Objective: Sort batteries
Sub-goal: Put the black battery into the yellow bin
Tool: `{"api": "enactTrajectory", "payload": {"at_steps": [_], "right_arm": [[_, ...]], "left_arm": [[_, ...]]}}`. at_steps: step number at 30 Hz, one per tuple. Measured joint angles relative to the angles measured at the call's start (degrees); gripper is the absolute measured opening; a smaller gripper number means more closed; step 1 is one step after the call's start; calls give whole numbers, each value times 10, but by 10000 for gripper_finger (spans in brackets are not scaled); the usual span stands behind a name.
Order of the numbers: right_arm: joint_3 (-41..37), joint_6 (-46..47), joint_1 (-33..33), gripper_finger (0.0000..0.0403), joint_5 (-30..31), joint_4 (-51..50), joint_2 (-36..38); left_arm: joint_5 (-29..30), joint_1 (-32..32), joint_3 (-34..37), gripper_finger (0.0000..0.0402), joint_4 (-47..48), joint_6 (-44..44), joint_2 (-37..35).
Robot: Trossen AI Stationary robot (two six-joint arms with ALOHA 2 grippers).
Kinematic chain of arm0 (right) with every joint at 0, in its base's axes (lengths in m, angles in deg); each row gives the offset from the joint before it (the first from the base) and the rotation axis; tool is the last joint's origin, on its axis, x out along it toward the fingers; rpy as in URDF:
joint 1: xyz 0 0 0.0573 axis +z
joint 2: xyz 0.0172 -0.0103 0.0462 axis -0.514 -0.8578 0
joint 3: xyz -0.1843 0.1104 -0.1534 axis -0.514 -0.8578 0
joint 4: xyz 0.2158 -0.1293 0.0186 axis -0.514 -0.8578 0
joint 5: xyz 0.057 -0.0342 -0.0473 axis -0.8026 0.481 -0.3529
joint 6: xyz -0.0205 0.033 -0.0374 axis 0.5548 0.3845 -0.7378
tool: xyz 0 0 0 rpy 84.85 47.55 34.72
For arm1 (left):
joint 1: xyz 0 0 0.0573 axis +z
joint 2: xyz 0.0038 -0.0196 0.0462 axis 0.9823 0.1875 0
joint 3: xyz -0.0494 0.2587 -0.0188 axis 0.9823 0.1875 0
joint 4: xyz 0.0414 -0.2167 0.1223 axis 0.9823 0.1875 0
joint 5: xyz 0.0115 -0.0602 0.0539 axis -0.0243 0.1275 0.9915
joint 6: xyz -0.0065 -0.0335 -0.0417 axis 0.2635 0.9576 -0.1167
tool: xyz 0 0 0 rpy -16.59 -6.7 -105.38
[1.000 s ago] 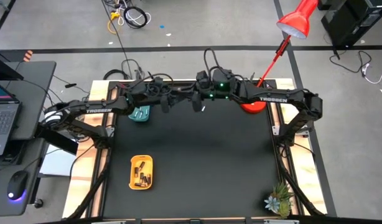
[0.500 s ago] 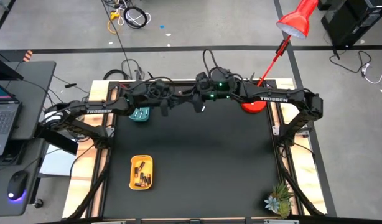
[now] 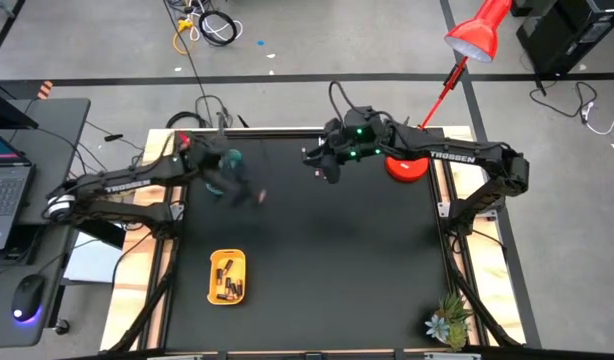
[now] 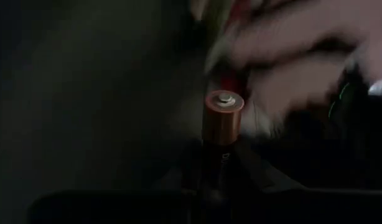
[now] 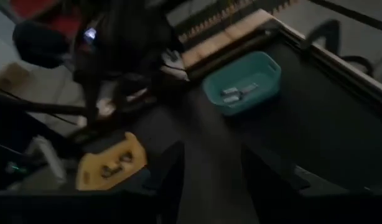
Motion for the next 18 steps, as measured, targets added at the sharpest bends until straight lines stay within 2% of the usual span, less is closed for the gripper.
{"api": "enactTrajectory", "payload": {"at_steps": [4, 7, 12, 15, 18], "right_arm": [[-6, -34, -1, 167, 16, -7, 0], [-12, -48, -1, 167, 17, -5, 0], [-24, -49, -1, 167, 17, -5, 0], [-28, -48, 0, 167, 18, -5, 0], [-30, -48, 1, 167, 18, -6, 0]], "left_arm": [[-17, -59, 24, 45, 292, -51, -8], [-16, -116, 59, 45, 391, -55, -8], [-15, -195, 91, 45, 383, -15, -8], [-5, -217, 104, 45, 331, 23, -6], [7, -227, 121, 45, 247, 99, 0]]}}
